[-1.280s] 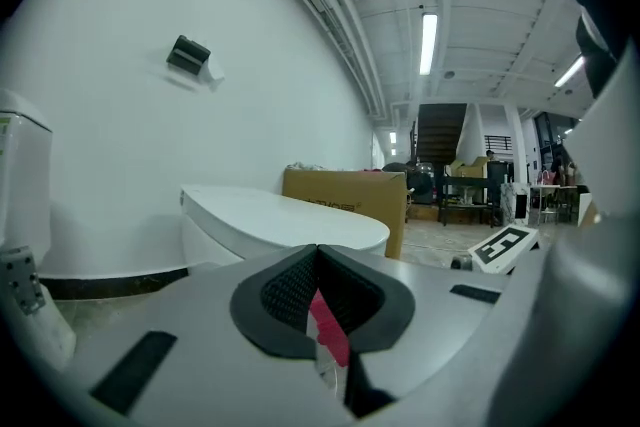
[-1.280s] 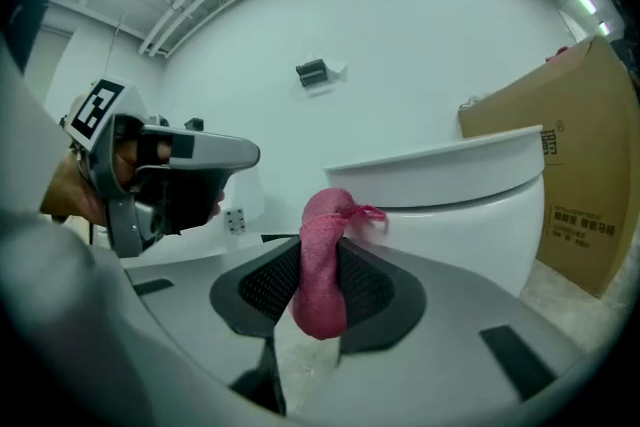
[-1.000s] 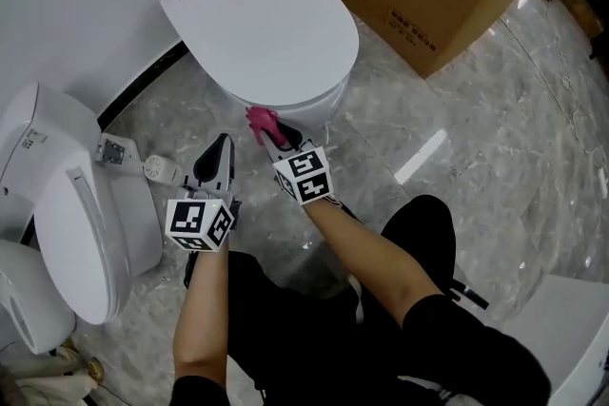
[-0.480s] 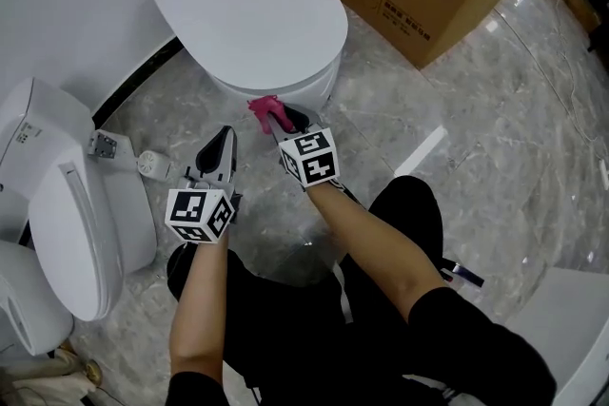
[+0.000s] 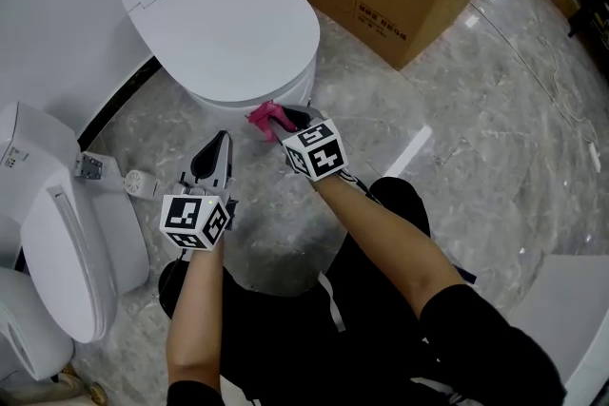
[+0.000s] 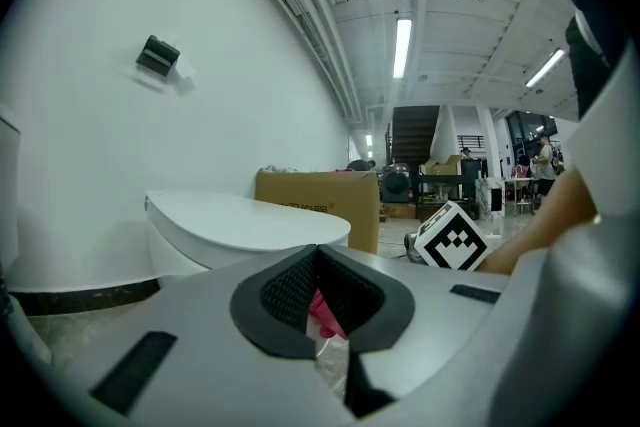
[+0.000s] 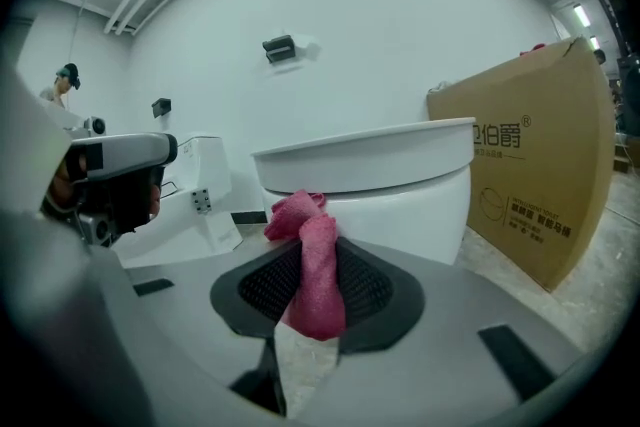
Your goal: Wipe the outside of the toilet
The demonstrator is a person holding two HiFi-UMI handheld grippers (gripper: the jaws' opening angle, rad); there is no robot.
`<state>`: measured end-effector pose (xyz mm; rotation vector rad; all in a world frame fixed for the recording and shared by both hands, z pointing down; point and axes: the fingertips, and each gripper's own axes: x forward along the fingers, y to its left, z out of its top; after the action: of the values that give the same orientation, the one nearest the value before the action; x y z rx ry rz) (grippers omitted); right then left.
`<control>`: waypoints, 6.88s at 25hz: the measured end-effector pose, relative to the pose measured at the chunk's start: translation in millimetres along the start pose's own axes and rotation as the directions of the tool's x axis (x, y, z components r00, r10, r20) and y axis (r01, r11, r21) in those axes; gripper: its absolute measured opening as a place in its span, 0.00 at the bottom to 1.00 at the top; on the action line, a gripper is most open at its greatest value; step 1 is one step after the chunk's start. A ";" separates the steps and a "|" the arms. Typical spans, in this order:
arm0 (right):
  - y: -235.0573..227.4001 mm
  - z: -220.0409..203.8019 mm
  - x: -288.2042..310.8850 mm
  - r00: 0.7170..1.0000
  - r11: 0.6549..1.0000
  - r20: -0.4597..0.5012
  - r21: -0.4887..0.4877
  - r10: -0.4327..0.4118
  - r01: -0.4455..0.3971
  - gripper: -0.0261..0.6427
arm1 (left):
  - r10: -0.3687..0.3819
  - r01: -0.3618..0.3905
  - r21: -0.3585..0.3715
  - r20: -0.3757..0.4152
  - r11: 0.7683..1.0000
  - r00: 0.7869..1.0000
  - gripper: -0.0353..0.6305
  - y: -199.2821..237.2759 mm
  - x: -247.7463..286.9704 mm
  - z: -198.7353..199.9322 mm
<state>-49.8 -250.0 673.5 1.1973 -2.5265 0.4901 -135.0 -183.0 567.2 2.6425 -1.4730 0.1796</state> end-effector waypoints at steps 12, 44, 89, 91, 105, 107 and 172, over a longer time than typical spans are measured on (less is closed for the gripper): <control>-58.3 -3.4 -17.6 0.996 0.997 -0.044 0.011 -0.081 0.082 0.22 | -0.018 0.018 0.008 0.021 1.000 1.000 0.07 -14.6 -1.9 4.0; -201.8 30.6 29.6 0.952 0.928 -0.024 -0.233 -0.304 0.291 0.21 | 0.034 -0.031 0.053 -0.055 0.998 0.998 0.07 -3.1 -45.4 -22.6; 66.8 -36.7 78.8 0.989 0.958 0.051 0.258 -0.140 0.123 0.22 | 0.040 -0.040 -0.037 -0.006 0.999 0.999 0.07 30.4 -72.9 -22.3; 63.8 -42.2 76.9 0.990 0.955 0.035 0.268 -0.139 0.125 0.22 | 0.023 -0.023 -0.033 -0.010 0.999 1.000 0.07 25.4 -71.9 -24.5; 15.8 -50.3 36.8 0.997 0.997 -0.076 0.076 -0.005 0.011 0.22 | -0.023 0.023 0.014 -0.022 1.000 0.999 0.07 16.4 -51.3 -13.7; 5.6 -51.7 29.5 0.996 0.998 -0.086 0.055 -0.001 0.006 0.22 | -0.027 0.028 0.018 -0.032 0.999 0.999 0.07 14.1 -49.5 -14.4; 42.3 -87.3 80.2 0.988 0.981 -0.003 0.114 -0.157 0.156 0.22 | 0.073 -0.140 -0.196 -0.315 0.970 0.946 0.07 64.8 10.8 -188.6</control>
<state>-120.9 -242.3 777.1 1.4279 -2.4122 0.5983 -193.8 -197.0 757.6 2.2453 -1.4399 0.3947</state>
